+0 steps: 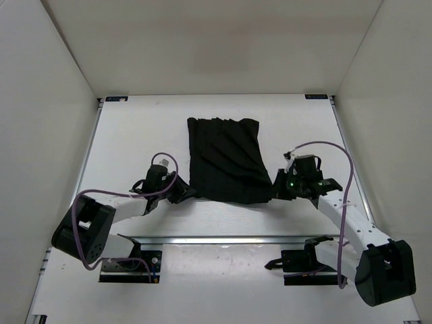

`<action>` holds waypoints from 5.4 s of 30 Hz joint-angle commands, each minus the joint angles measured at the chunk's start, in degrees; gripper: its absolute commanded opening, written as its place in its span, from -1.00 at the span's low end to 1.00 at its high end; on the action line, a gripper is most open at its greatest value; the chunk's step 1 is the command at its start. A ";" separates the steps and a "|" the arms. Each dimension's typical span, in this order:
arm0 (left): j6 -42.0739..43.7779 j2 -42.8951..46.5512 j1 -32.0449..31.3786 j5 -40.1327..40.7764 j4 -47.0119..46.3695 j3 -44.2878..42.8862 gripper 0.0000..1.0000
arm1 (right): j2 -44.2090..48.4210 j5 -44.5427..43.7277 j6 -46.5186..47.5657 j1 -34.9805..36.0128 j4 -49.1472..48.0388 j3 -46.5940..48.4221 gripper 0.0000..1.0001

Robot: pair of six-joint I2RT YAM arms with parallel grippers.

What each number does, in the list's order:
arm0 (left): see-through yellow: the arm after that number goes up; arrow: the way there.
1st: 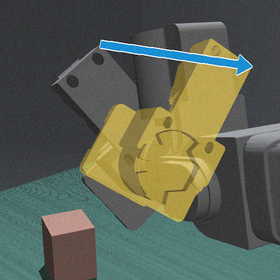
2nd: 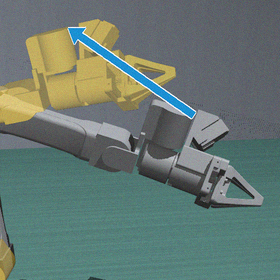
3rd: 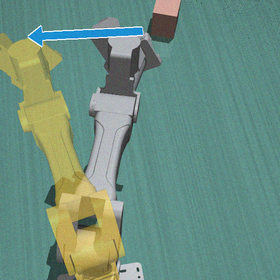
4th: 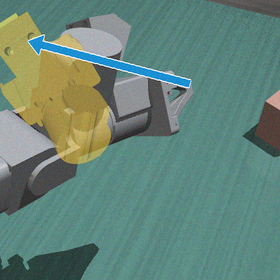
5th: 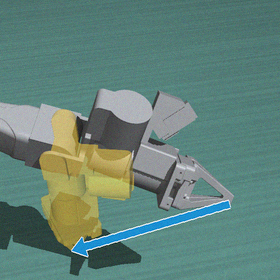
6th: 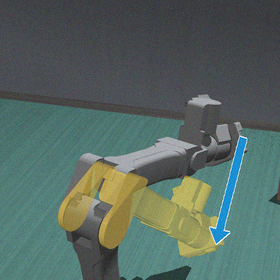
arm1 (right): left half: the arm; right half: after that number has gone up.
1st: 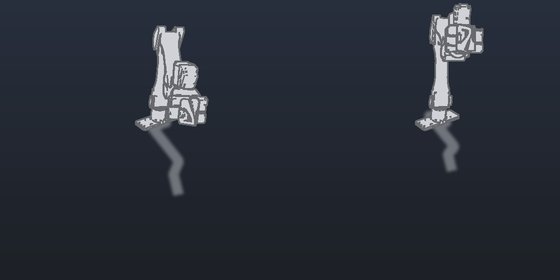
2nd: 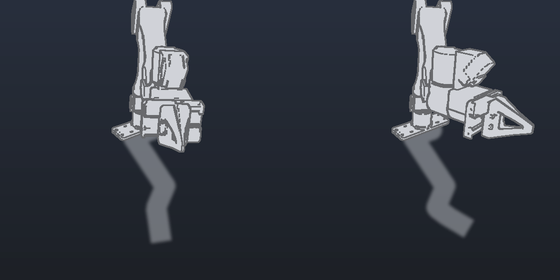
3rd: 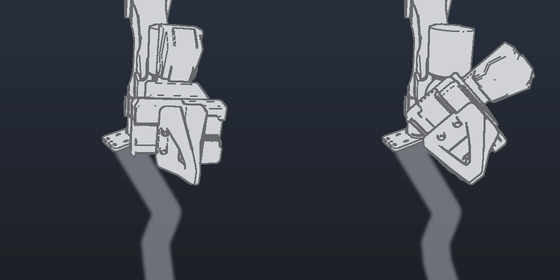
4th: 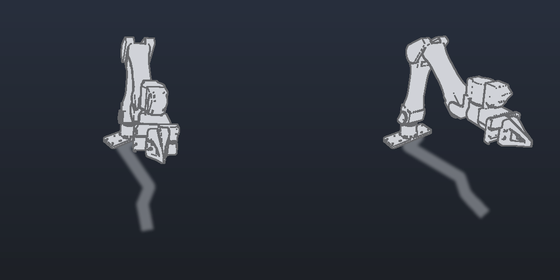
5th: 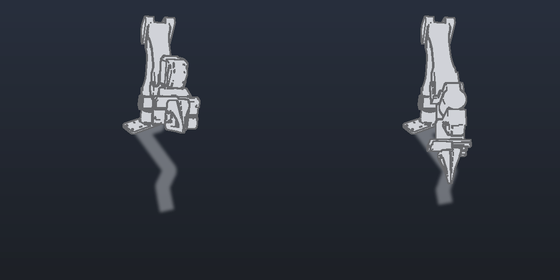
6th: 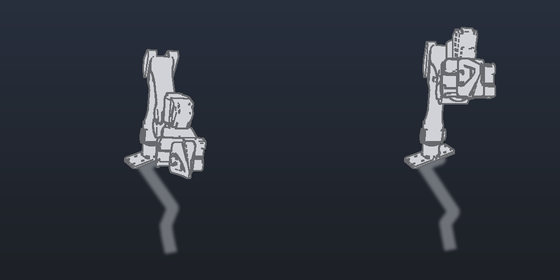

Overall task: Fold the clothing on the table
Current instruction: Flatten the skirt out

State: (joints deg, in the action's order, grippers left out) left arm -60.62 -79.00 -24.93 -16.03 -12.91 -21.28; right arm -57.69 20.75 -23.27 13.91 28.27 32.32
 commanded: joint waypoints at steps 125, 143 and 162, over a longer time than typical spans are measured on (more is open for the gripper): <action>33.28 11.35 9.46 18.06 46.75 -64.59 -1.00 | -19.09 30.13 -5.83 -8.90 -4.01 60.56 -1.00; 38.04 5.08 11.93 18.32 46.23 -69.73 -1.00 | -36.79 41.29 -2.04 -13.56 -9.62 67.46 -0.99; 27.13 22.21 0.67 11.92 40.25 -11.70 -1.00 | -17.12 22.57 -5.73 -11.27 -11.04 1.99 -1.00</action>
State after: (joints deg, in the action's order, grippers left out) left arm -32.05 -59.92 -23.79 -0.95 27.90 -36.47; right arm -78.83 46.28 -28.51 3.75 18.55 39.46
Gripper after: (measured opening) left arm 0.023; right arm 0.023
